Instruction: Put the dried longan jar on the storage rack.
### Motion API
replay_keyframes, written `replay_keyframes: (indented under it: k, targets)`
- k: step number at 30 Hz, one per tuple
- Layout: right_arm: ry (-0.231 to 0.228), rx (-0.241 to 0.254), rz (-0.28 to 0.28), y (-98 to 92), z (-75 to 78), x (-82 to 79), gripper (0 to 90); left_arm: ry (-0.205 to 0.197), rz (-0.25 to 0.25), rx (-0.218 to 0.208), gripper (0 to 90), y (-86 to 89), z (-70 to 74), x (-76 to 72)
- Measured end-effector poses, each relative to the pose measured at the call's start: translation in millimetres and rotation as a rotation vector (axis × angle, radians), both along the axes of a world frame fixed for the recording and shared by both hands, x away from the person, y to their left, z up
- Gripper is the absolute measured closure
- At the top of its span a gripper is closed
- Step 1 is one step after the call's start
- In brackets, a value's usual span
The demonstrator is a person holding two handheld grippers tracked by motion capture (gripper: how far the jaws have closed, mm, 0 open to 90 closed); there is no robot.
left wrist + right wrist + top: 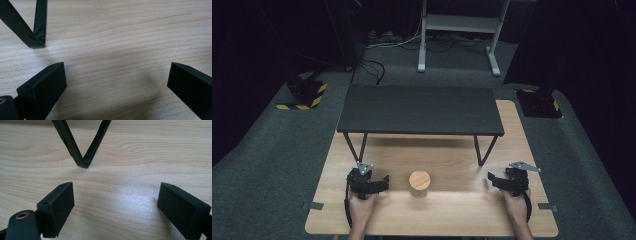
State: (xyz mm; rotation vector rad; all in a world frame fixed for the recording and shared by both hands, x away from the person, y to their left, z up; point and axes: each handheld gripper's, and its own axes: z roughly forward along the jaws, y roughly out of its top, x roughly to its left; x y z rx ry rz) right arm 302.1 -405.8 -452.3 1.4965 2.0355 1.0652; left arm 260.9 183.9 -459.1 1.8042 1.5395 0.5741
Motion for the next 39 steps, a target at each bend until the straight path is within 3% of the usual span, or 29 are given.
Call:
replay_keyframes:
  k: [7, 13, 17, 20, 26, 33, 39]
  targets:
    - [0.001, 0.000, 0.003, -0.1, 0.2, 0.2, 13.4, 0.000, 0.001, -0.003, 1.8, 0.3, -0.1, 0.0]
    - [0.001, -0.003, 0.004, 0.3, 0.4, 0.3, 13.4, -0.006, -0.011, -0.051, 0.6, 9.9, -2.2, -1.2]
    - [0.001, -0.002, 0.006, 0.1, 0.3, 0.4, 13.4, -0.017, -0.061, -0.008, 0.6, 3.7, -1.0, -4.8]
    - [0.001, -0.002, 0.008, -0.1, 0.3, 0.5, 13.3, -0.020, -0.091, -0.001, 0.6, 1.5, 0.3, -7.6]
    - [0.002, -0.005, 0.009, 0.5, 0.5, 0.5, 13.3, -0.069, -0.164, 0.034, 0.5, -2.7, 8.4, -28.9]
    - [0.003, 0.000, 0.012, -0.2, 0.4, 0.7, 13.1, -0.089, -0.253, 0.043, 0.5, -6.3, 12.6, -47.4]
    - [0.002, 0.007, 0.014, -2.1, -0.1, 0.9, 13.0, -0.084, -0.344, 0.024, 0.5, -16.0, 13.4, -48.9]
